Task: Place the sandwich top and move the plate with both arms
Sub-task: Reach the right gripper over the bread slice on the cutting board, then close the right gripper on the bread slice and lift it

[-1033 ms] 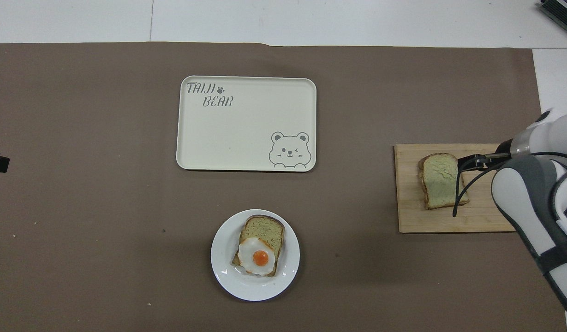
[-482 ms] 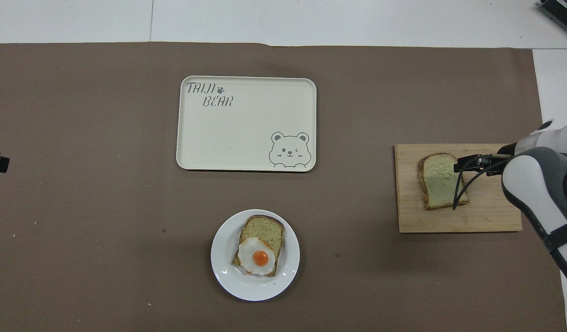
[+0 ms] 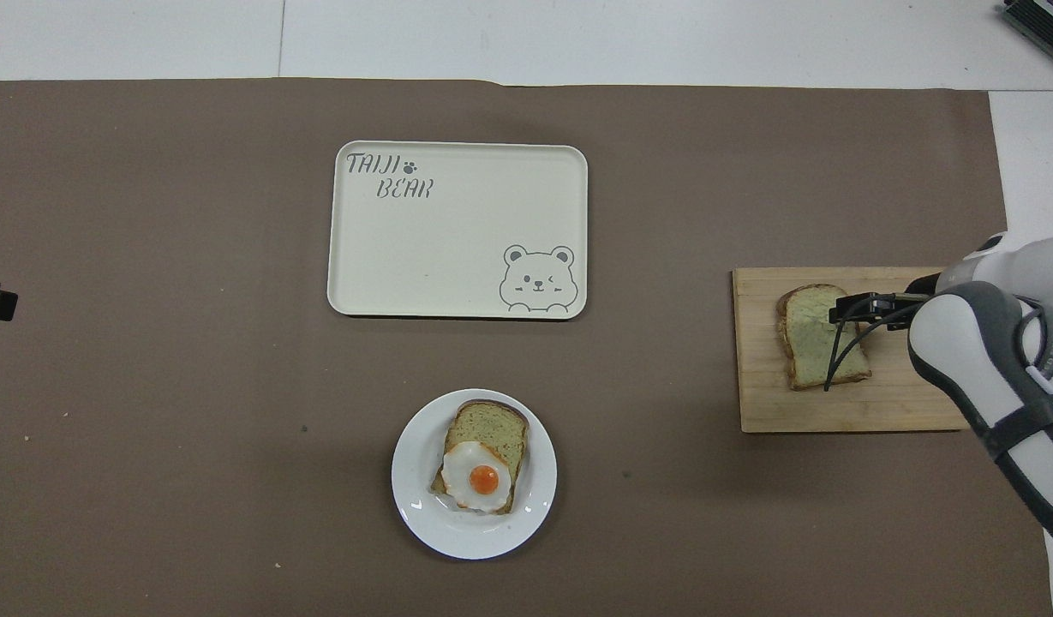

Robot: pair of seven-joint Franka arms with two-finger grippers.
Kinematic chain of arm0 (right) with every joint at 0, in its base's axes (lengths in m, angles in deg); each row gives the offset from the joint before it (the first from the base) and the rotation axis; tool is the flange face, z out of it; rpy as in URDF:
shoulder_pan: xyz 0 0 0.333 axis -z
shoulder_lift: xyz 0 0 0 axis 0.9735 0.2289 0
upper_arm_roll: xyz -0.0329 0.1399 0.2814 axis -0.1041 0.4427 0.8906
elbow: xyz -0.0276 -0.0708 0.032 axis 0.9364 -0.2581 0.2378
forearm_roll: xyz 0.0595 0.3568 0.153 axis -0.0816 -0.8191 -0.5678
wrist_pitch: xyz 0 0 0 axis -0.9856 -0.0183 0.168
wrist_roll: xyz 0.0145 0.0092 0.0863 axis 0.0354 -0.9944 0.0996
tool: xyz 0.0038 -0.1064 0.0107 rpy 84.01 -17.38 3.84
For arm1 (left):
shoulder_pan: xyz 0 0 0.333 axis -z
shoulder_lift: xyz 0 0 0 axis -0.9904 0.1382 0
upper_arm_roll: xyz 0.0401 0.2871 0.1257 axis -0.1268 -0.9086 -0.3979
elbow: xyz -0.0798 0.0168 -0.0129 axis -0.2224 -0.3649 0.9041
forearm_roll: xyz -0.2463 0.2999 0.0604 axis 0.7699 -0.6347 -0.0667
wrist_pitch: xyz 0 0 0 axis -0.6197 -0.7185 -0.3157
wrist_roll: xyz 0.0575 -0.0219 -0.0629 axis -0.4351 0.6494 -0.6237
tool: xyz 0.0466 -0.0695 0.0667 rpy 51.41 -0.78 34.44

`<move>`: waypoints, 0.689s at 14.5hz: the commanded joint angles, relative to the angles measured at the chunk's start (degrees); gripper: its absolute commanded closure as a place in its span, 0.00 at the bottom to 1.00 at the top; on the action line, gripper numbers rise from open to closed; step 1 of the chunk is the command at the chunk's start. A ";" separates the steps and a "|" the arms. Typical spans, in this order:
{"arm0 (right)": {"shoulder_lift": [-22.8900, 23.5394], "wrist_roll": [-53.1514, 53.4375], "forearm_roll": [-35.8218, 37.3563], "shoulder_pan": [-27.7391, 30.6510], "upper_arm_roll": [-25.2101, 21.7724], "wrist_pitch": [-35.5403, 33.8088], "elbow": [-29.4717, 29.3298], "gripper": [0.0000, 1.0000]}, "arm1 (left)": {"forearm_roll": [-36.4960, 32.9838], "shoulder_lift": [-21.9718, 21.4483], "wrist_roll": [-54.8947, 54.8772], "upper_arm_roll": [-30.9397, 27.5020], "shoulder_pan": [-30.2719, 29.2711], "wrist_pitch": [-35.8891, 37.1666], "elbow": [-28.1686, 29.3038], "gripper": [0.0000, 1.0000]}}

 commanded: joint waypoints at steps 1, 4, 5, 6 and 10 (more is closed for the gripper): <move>-0.17 -2.24 -2.07 0.84 0.29 1.90 2.03 0.00 | 0.12 -0.39 0.58 -0.71 0.69 0.98 -0.35 0.00; -0.17 -2.24 -2.07 0.84 0.29 1.90 2.81 0.00 | 0.21 -0.39 0.58 -0.71 0.69 0.98 -0.35 0.00; -0.26 -2.24 -2.07 0.84 0.29 1.90 2.99 0.09 | 0.21 -0.39 0.58 -0.71 0.69 0.98 -0.44 0.00; -0.26 -2.41 -2.07 0.84 0.29 1.82 3.00 0.36 | 0.12 -0.39 0.58 -0.71 0.69 0.98 -0.35 0.00; -0.26 -5.23 -2.07 0.93 0.29 1.73 2.91 1.00 | 0.21 -0.39 0.49 -0.71 0.69 0.98 -0.35 0.00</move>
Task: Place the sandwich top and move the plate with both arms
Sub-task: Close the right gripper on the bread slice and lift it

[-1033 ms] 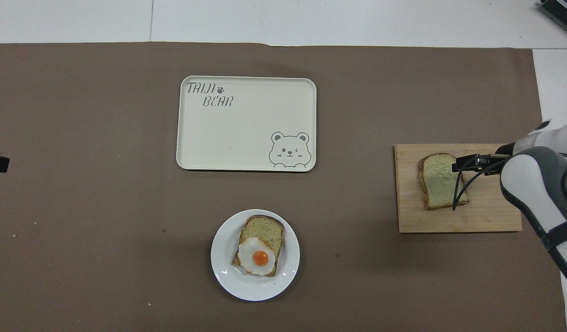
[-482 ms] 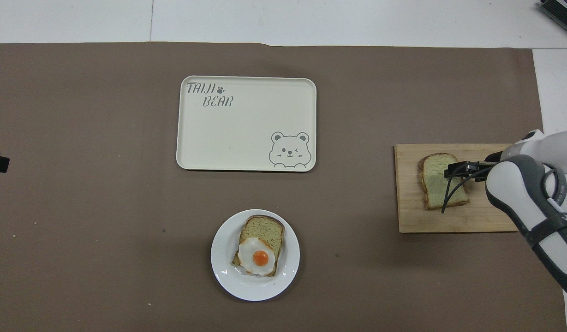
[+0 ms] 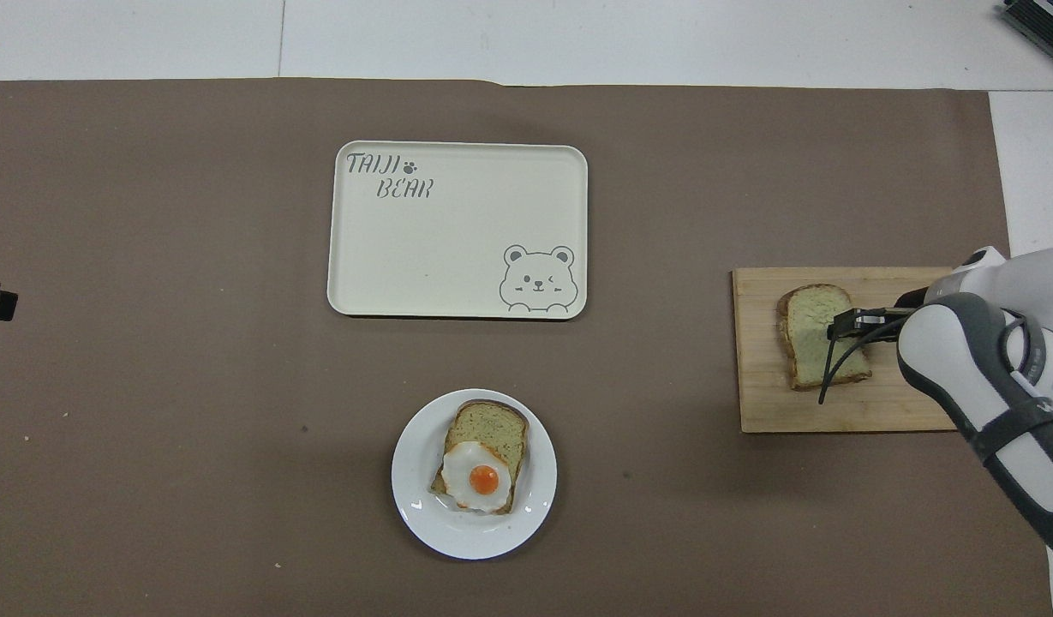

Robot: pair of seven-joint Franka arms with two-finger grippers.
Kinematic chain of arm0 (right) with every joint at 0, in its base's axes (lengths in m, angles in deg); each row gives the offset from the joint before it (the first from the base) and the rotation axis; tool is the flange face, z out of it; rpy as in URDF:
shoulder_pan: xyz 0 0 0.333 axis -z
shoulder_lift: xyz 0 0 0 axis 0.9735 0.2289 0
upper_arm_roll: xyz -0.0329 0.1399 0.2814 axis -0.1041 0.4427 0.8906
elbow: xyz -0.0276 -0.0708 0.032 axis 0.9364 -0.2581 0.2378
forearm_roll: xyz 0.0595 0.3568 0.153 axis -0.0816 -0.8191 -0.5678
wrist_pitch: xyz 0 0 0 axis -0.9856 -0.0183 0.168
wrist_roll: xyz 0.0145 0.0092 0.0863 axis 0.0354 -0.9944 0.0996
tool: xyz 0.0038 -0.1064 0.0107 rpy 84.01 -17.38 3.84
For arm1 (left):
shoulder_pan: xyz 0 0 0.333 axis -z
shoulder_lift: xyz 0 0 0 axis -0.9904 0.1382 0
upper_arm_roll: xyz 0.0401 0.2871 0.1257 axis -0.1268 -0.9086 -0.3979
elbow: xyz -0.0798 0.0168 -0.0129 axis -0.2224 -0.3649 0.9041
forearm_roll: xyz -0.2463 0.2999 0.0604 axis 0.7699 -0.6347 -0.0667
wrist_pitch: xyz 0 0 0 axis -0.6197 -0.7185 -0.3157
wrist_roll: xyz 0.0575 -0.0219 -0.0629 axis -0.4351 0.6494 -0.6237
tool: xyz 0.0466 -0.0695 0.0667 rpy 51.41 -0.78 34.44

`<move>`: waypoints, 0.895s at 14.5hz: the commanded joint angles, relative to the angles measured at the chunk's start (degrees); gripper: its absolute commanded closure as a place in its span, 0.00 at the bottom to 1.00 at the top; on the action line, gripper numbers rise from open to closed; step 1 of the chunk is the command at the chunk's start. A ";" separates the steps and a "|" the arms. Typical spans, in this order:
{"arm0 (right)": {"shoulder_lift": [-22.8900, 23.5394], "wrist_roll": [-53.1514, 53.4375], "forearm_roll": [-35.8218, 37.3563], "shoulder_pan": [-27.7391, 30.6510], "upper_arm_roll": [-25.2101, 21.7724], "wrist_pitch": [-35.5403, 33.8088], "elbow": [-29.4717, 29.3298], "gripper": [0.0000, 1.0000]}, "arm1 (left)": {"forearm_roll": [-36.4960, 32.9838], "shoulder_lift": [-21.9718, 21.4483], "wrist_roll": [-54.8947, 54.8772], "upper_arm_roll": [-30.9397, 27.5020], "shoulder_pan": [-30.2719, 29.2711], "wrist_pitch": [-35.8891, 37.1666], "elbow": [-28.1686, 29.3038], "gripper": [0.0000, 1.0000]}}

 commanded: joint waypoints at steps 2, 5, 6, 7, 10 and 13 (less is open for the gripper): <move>-0.28 -2.69 -1.14 0.92 0.18 0.93 1.00 1.00 | 0.21 -0.39 0.50 -0.71 0.69 0.97 -0.44 0.00; -0.28 -2.60 -1.14 0.92 0.18 0.84 0.91 1.00 | 0.21 -0.39 0.58 -0.71 0.69 0.97 -0.35 0.00; -0.28 -2.60 -1.14 0.92 0.18 0.40 0.83 1.00 | 0.21 -0.39 0.50 -0.71 0.69 0.97 -0.44 0.00; -0.36 -2.60 -1.14 0.92 0.18 0.23 0.74 1.00 | 0.21 -0.39 0.58 -0.71 0.69 0.97 -0.35 0.00; -0.28 -2.78 -1.14 1.01 0.18 -0.04 0.21 1.00 | 0.21 -0.39 0.58 -0.71 0.69 0.97 -0.44 0.00; -0.45 -2.95 -1.06 0.57 0.18 -1.79 -1.98 1.00 | 0.21 -0.39 0.58 -0.71 0.69 0.97 -0.44 0.00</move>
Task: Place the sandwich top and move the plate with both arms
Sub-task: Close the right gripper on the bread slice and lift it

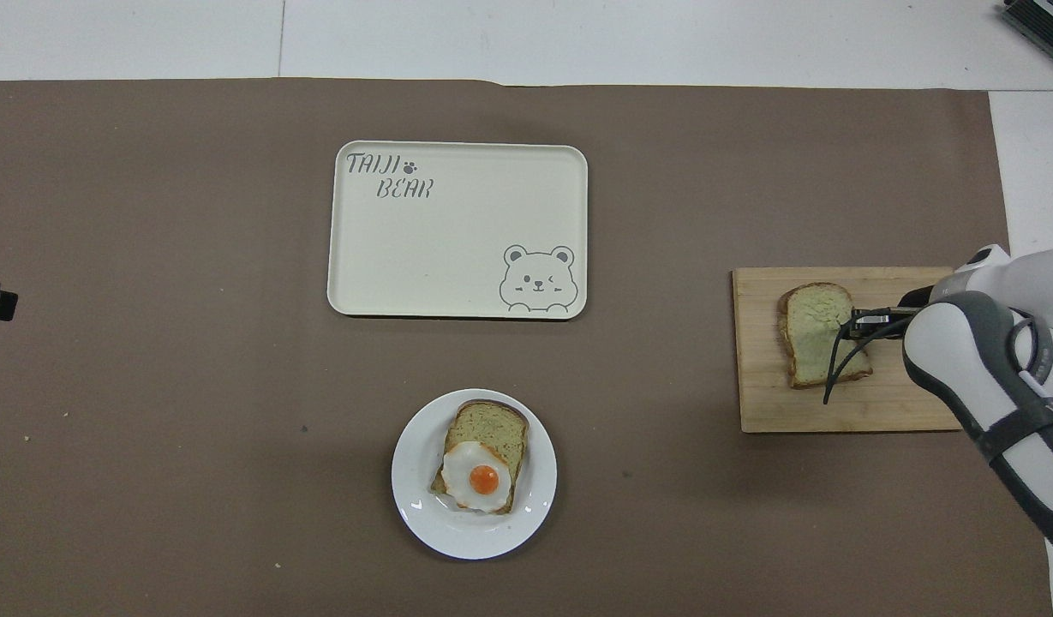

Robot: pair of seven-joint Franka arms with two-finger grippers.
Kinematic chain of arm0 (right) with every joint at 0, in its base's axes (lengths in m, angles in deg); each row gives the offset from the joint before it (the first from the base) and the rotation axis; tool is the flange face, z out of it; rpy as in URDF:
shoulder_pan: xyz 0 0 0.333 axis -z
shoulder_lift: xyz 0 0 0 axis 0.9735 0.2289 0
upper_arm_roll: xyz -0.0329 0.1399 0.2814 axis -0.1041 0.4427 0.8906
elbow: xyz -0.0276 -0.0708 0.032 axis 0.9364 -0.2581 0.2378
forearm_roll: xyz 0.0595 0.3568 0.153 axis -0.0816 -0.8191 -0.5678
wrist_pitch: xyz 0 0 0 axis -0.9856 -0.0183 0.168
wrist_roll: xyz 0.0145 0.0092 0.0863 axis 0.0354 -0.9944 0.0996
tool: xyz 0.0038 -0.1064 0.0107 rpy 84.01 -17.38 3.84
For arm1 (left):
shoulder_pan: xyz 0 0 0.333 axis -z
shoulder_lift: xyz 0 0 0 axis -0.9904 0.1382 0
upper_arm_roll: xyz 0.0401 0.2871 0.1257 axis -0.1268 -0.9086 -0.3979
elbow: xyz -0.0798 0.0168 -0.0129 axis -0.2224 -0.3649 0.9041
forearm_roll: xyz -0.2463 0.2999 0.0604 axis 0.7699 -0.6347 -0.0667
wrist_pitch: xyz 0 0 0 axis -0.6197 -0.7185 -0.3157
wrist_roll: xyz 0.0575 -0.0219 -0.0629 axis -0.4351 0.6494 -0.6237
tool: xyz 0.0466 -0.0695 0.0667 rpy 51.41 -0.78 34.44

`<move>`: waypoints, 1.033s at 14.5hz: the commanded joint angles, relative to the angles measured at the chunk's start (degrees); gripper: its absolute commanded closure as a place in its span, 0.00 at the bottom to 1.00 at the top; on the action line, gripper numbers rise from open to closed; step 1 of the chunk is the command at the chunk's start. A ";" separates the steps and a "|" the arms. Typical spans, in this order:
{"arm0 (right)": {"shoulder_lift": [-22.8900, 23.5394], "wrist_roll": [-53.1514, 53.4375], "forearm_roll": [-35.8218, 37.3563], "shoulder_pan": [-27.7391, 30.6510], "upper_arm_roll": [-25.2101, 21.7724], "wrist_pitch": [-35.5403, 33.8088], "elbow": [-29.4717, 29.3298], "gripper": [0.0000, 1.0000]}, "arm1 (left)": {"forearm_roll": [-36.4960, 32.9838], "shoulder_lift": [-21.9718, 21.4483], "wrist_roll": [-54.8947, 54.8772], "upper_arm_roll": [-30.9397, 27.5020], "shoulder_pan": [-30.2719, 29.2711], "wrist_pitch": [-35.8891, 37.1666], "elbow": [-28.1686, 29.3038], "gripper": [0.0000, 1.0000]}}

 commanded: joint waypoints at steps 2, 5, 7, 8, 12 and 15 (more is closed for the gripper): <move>-0.45 -2.08 -0.78 0.02 0.41 -4.56 -3.78 1.00 | 0.12 -0.39 0.58 -0.71 0.69 0.97 -0.44 0.00; -0.89 -2.60 0.01 -0.16 0.41 -9.21 -6.59 1.00 | 0.12 -0.39 0.58 -0.71 0.69 0.97 -0.35 0.00; -1.16 -4.36 0.01 -0.16 0.50 -15.71 -9.75 1.00 | 0.21 -0.39 0.58 -0.71 0.69 0.97 -0.44 0.00; -1.51 -4.54 0.01 -0.16 0.50 -17.65 -10.99 1.00 | 0.12 -0.39 0.58 -0.71 0.69 0.97 -0.44 0.00; -2.12 -7.62 0.01 -0.07 0.41 -23.81 -15.21 1.00 | 0.12 -0.39 0.58 -0.71 0.69 0.97 -0.44 0.00; -3.00 -7.18 0.01 -0.07 0.41 -27.94 -17.58 1.00 | 0.21 -0.39 0.58 -0.71 0.69 0.97 -0.44 0.00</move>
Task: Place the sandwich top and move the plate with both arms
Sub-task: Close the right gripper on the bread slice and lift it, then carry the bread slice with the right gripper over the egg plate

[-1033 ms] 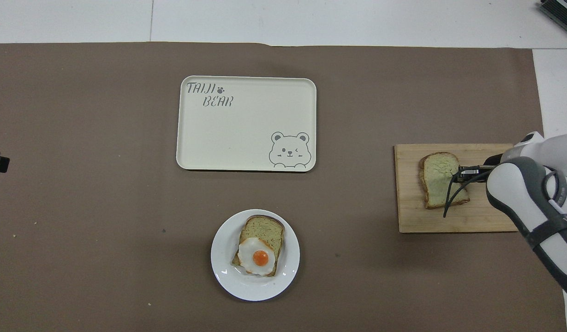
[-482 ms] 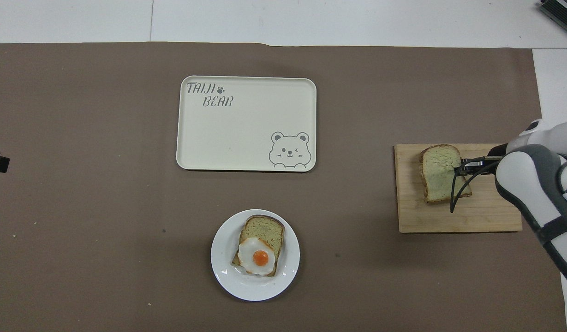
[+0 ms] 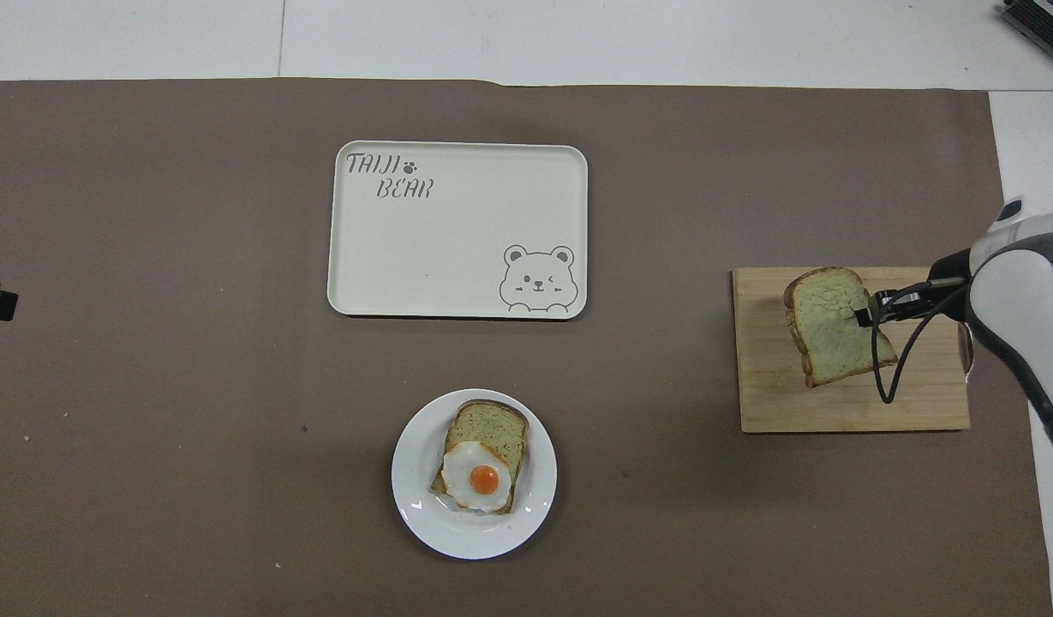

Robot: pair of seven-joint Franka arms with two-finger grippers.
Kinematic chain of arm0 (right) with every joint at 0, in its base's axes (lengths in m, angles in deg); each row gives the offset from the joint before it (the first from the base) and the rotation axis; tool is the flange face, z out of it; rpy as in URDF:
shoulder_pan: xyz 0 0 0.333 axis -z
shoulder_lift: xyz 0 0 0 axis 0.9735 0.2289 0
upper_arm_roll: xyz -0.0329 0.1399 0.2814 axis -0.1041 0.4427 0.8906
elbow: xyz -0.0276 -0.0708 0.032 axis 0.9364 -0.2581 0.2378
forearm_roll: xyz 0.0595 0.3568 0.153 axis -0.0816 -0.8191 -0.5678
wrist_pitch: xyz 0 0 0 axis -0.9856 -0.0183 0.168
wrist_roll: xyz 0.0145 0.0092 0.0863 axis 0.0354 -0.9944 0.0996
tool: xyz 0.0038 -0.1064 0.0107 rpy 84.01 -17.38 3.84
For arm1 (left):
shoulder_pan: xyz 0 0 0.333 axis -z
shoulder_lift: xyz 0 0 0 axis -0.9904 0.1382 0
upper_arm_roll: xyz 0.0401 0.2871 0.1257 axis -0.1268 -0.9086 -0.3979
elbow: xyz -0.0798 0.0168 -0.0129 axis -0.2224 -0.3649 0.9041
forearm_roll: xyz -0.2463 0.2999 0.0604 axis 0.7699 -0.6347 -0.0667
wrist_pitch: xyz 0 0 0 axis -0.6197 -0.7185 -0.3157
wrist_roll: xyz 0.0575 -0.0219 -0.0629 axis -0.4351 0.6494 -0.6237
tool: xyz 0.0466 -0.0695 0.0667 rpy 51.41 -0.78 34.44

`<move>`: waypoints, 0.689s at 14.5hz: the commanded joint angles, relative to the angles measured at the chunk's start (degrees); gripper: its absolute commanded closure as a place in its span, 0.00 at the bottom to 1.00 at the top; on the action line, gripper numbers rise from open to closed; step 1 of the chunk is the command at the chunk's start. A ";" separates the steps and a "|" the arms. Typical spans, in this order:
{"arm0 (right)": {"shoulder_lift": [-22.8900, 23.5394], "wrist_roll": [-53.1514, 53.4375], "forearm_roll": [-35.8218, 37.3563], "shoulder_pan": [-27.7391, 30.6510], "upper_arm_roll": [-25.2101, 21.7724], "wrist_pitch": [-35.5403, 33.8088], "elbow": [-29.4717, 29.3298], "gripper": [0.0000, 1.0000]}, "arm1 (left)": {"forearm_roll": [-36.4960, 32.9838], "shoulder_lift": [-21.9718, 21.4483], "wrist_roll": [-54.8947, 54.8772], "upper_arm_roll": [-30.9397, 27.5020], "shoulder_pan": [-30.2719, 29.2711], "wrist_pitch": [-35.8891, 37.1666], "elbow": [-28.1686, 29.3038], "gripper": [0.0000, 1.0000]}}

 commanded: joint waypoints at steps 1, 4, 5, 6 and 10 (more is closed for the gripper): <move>-1.17 -0.99 -0.14 0.28 0.04 -3.84 -1.99 1.00 | 0.12 -0.39 0.58 -0.71 0.69 0.97 -0.44 0.00; -1.97 1.45 -0.58 -0.07 0.22 -4.99 -1.82 1.00 | 0.12 -0.39 0.58 -0.71 0.69 0.97 -0.44 0.00; -1.97 2.86 -0.67 -1.03 0.22 -5.43 -1.82 1.00 | 0.21 -0.39 0.58 -0.71 0.69 0.97 -0.44 0.00; -1.97 4.01 -0.75 -2.43 0.22 -5.52 -1.82 1.00 | 0.12 -0.39 0.58 -0.71 0.69 0.97 -0.44 0.00; -2.05 12.43 -0.93 -9.10 0.22 -5.44 -1.38 1.00 | 0.12 -0.39 0.49 -0.71 0.69 0.97 -0.44 0.00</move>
